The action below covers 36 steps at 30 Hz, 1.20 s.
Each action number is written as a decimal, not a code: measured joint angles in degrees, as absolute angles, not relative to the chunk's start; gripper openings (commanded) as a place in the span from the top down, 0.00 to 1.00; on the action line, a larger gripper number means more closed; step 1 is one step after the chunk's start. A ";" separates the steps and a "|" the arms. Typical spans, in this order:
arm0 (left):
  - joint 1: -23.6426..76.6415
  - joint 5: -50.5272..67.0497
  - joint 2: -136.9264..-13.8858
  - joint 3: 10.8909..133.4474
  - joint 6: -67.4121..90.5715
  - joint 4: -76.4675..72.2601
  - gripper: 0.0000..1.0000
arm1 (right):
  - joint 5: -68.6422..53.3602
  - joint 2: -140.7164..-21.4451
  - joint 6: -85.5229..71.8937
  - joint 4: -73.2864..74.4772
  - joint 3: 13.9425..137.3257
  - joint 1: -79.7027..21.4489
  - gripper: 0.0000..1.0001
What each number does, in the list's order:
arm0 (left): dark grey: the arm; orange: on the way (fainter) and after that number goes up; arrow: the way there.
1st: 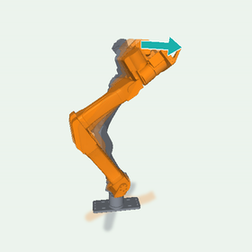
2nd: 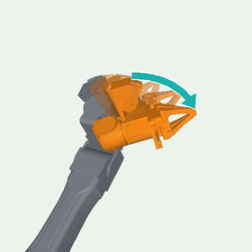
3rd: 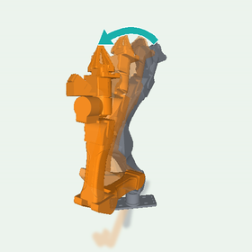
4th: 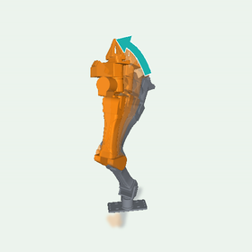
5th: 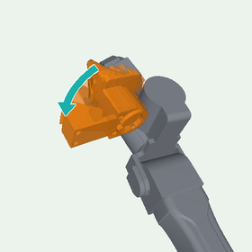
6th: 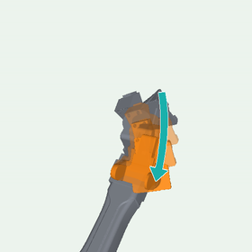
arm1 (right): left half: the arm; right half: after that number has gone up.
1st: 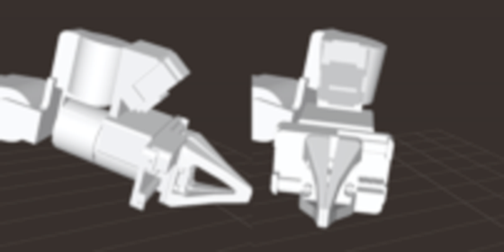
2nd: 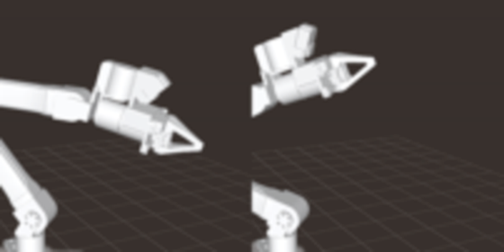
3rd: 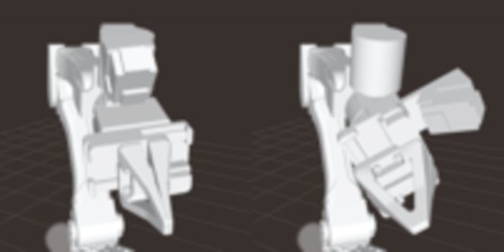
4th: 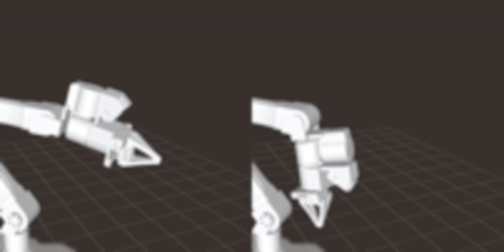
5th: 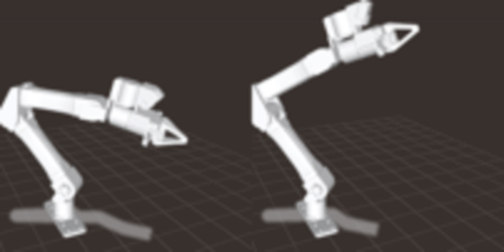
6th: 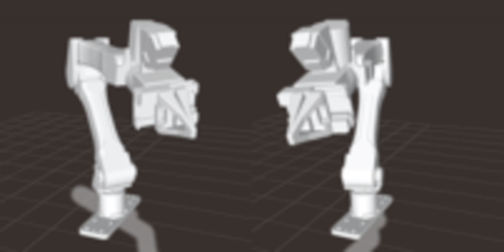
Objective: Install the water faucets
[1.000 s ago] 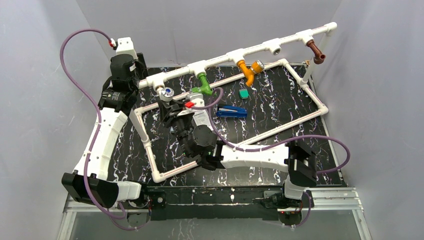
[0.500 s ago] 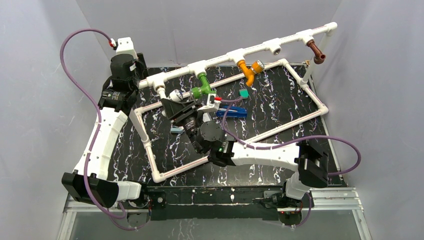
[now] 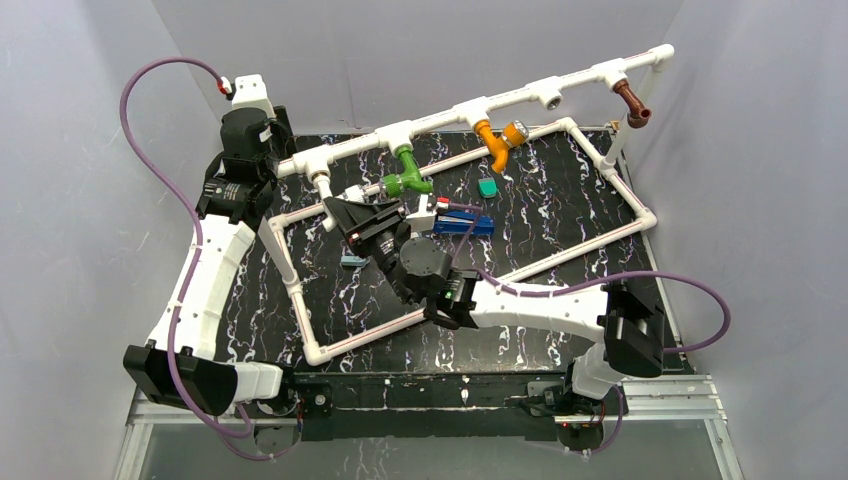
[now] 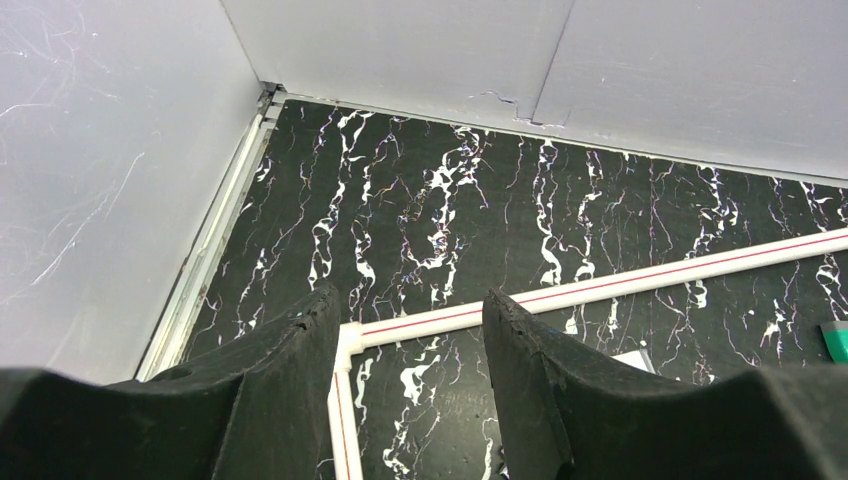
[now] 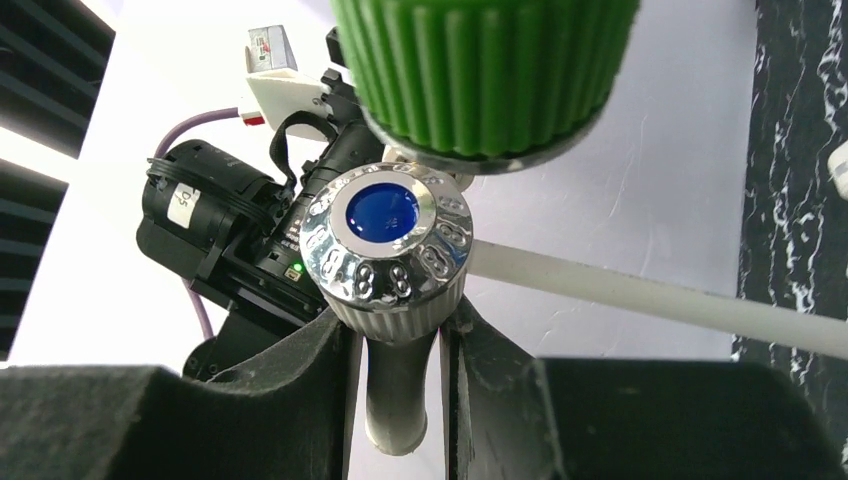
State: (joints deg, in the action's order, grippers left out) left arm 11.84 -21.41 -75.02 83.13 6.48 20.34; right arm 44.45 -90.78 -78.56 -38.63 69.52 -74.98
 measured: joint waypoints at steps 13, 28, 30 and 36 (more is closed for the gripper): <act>11.84 -21.41 -74.76 82.98 6.50 20.38 0.48 | 42.13 -89.91 -86.30 -34.92 69.52 -74.56 0.68; 12.40 -19.57 -74.17 82.89 6.87 21.61 0.48 | 39.57 -89.71 -84.62 -37.60 67.31 -73.56 0.31; 12.40 -19.53 -74.17 82.89 6.87 21.65 0.48 | 39.24 -89.69 -83.85 -38.17 66.81 -73.56 0.28; 12.40 -19.44 -74.17 82.89 6.87 21.67 0.48 | 37.06 -89.21 -81.12 -40.71 64.90 -73.36 0.20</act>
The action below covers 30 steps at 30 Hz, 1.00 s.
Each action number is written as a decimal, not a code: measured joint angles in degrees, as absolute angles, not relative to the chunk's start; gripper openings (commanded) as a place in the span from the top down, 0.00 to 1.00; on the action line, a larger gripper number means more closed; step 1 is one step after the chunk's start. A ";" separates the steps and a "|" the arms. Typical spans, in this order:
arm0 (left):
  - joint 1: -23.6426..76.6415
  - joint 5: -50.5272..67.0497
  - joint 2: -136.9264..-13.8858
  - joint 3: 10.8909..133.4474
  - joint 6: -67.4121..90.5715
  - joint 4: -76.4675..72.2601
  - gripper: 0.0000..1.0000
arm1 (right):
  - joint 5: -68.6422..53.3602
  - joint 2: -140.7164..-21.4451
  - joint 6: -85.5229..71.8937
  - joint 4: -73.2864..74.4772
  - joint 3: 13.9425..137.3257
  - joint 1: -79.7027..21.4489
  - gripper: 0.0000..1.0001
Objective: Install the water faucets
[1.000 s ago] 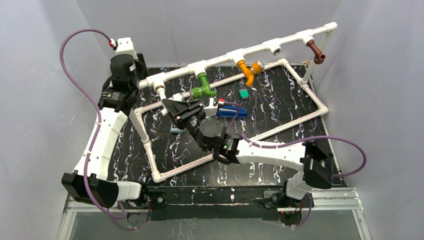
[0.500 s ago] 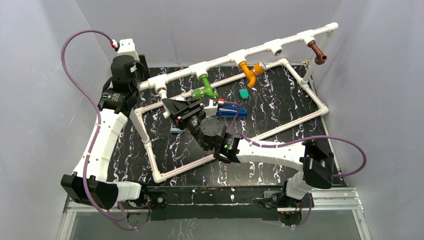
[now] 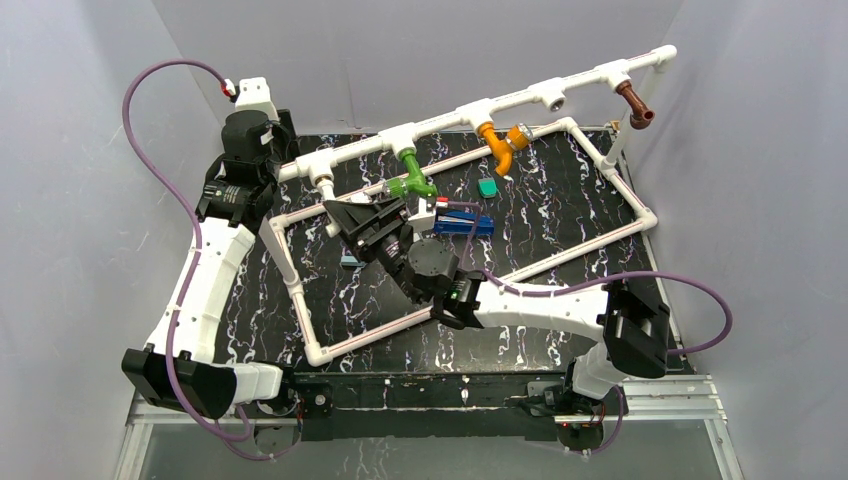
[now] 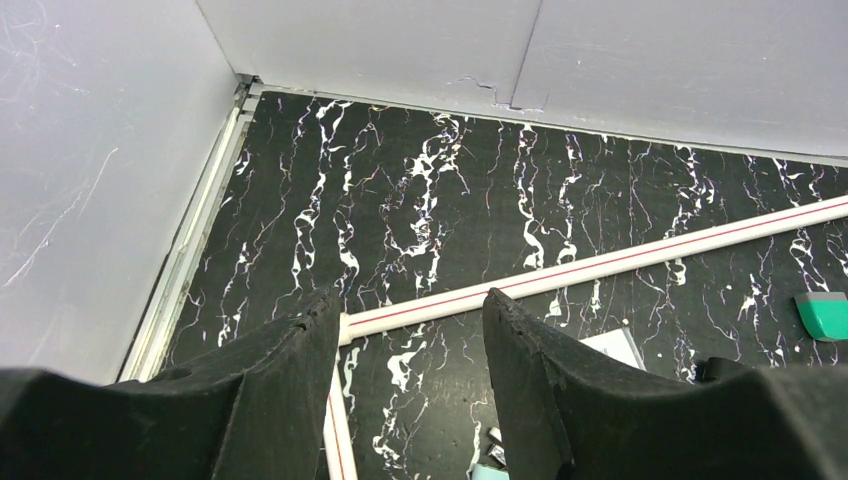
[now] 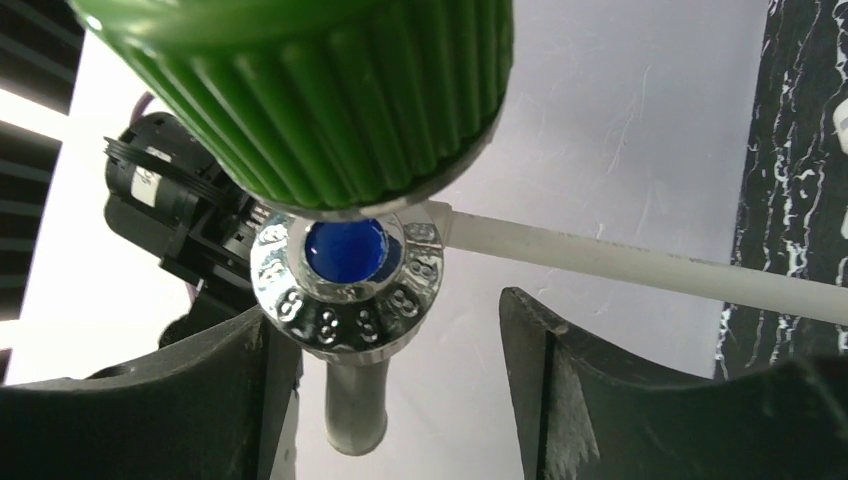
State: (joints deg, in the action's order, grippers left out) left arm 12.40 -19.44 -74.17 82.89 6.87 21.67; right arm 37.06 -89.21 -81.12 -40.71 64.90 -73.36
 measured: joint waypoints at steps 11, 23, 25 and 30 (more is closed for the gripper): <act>12.49 -18.90 -74.06 82.91 6.90 21.93 0.48 | 31.59 -87.07 -75.07 -41.04 61.36 -72.60 0.16; 13.63 -17.85 -74.06 83.07 7.05 23.16 0.48 | 24.95 -75.55 -61.17 -39.83 54.37 -71.99 0.12; 13.69 -17.58 -74.02 83.22 7.09 23.88 0.48 | 22.74 -73.34 -57.93 -40.91 54.37 -70.81 0.12; 13.82 -17.54 -74.04 83.40 7.07 24.29 0.48 | 19.07 -70.61 -51.75 -41.32 54.37 -68.93 0.11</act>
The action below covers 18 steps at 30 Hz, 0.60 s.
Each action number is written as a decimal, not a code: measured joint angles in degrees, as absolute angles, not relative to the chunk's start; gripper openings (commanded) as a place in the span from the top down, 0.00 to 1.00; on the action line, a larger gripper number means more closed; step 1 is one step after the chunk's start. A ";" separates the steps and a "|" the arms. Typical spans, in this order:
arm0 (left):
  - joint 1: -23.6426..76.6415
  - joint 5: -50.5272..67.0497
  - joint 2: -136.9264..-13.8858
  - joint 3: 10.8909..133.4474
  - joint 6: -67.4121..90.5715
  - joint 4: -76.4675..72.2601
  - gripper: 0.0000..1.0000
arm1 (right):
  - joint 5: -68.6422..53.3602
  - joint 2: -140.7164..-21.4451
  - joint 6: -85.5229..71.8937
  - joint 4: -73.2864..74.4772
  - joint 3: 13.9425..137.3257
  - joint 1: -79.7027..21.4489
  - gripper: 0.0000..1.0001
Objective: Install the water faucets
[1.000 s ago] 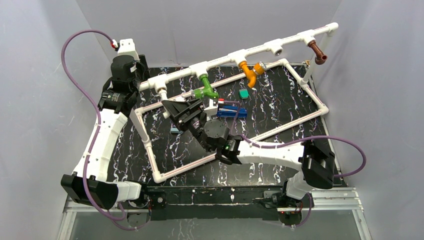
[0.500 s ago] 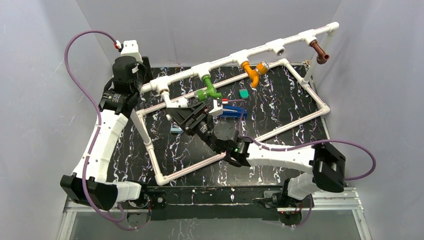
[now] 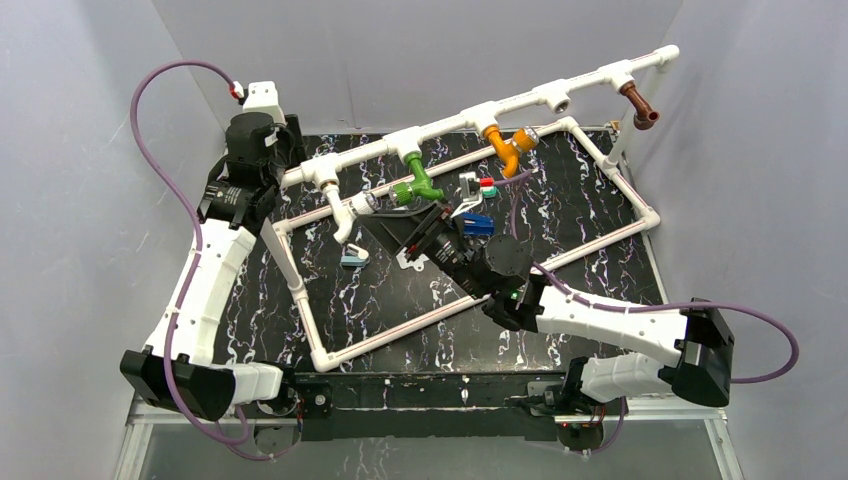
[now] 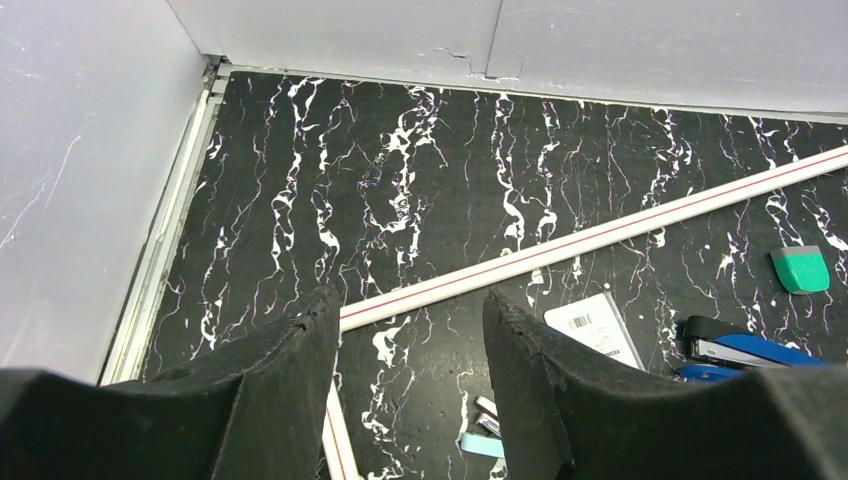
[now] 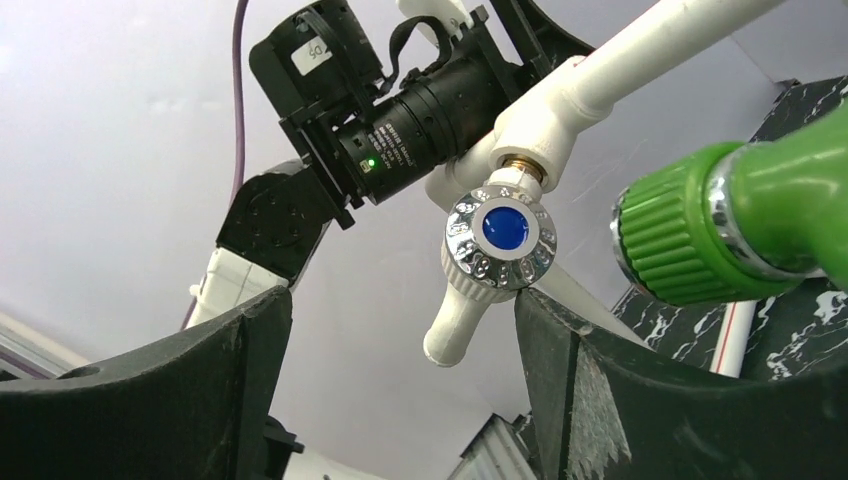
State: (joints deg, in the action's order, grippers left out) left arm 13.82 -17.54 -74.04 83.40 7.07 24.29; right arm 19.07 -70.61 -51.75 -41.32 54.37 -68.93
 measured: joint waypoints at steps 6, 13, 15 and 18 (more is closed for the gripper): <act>13.82 -17.54 -74.04 83.40 7.09 24.47 0.48 | 16.10 -69.82 -45.50 -40.21 54.37 -68.73 0.11; 13.82 -17.54 -74.04 83.40 7.07 24.47 0.48 | 14.57 -66.46 -37.98 -36.45 54.37 -68.69 0.11; 13.82 -17.54 -74.04 83.40 7.07 24.47 0.48 | 14.15 -65.49 -35.07 -35.29 54.43 -68.66 0.11; 13.82 -17.54 -74.04 83.40 7.07 24.47 0.48 | 12.86 -64.36 -29.06 -32.01 55.53 -68.64 0.11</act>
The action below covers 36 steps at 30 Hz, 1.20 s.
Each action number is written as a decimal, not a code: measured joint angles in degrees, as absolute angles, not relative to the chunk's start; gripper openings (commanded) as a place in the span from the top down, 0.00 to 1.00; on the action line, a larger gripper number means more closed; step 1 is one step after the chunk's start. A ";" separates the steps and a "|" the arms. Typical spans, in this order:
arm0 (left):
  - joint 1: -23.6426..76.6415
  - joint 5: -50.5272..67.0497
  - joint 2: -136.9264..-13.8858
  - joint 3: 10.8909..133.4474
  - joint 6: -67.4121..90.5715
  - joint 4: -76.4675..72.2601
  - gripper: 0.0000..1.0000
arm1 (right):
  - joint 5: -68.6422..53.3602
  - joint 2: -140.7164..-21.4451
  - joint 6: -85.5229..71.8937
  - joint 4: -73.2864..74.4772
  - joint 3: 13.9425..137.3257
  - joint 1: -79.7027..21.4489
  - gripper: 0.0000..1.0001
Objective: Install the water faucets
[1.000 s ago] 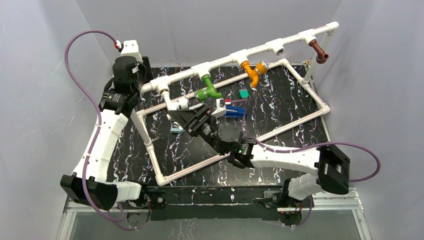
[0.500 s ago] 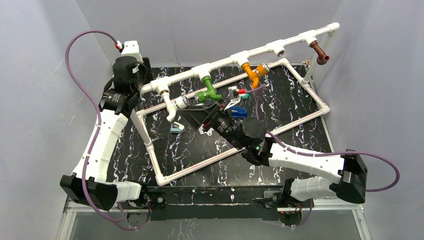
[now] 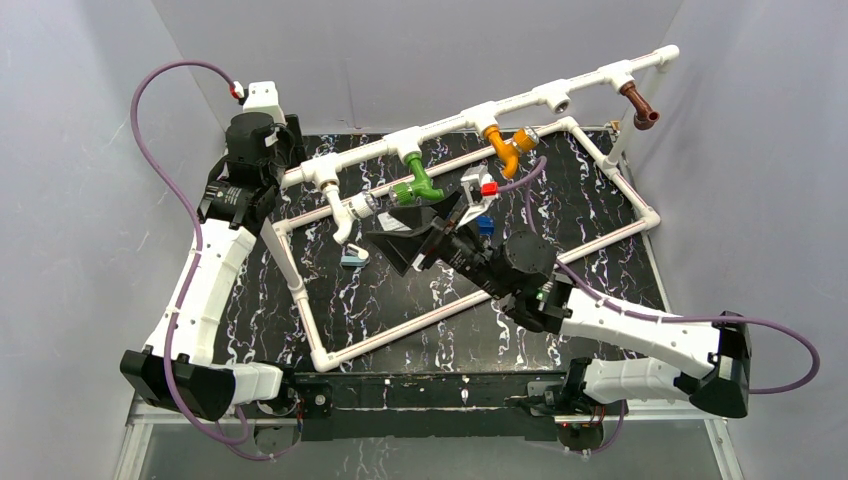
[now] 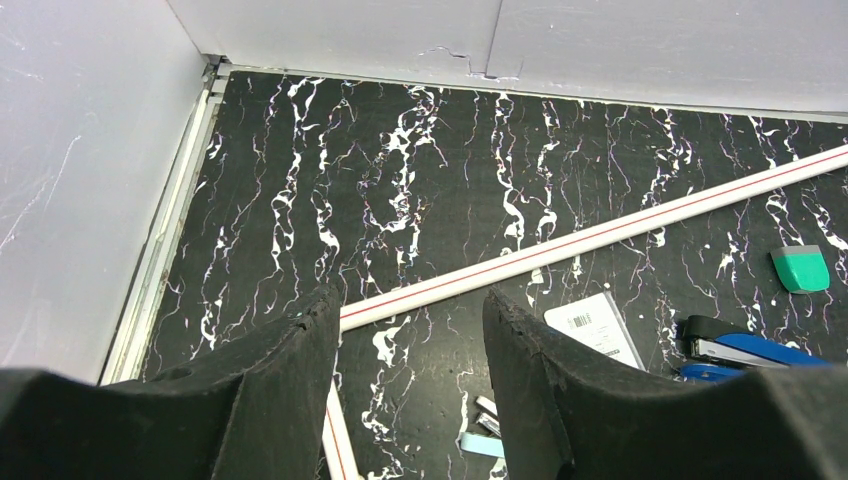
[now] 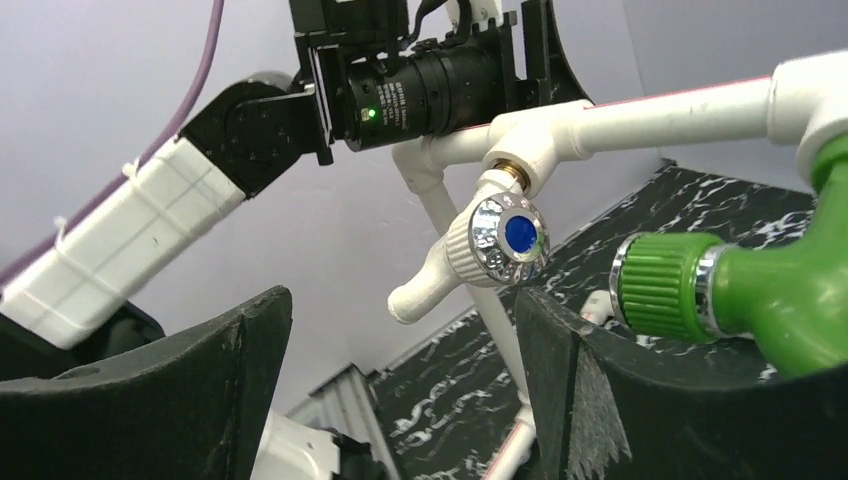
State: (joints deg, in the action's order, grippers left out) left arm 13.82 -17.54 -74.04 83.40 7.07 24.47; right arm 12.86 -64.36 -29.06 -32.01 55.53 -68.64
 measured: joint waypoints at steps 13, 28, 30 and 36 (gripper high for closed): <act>13.85 -17.56 -74.08 83.40 7.07 24.45 0.48 | 1.15 -62.57 6.35 -12.16 69.95 -68.64 0.07; 13.89 -17.58 -74.30 83.37 7.01 24.32 0.48 | -7.73 -65.30 50.57 -5.67 73.73 -68.64 0.05; 13.91 -17.58 -74.30 83.37 6.98 24.32 0.48 | -7.70 -65.89 54.72 -5.06 73.97 -68.75 0.05; 13.93 -17.61 -74.41 83.40 6.87 24.25 0.48 | -3.55 -68.49 68.93 -2.87 75.61 -70.83 0.04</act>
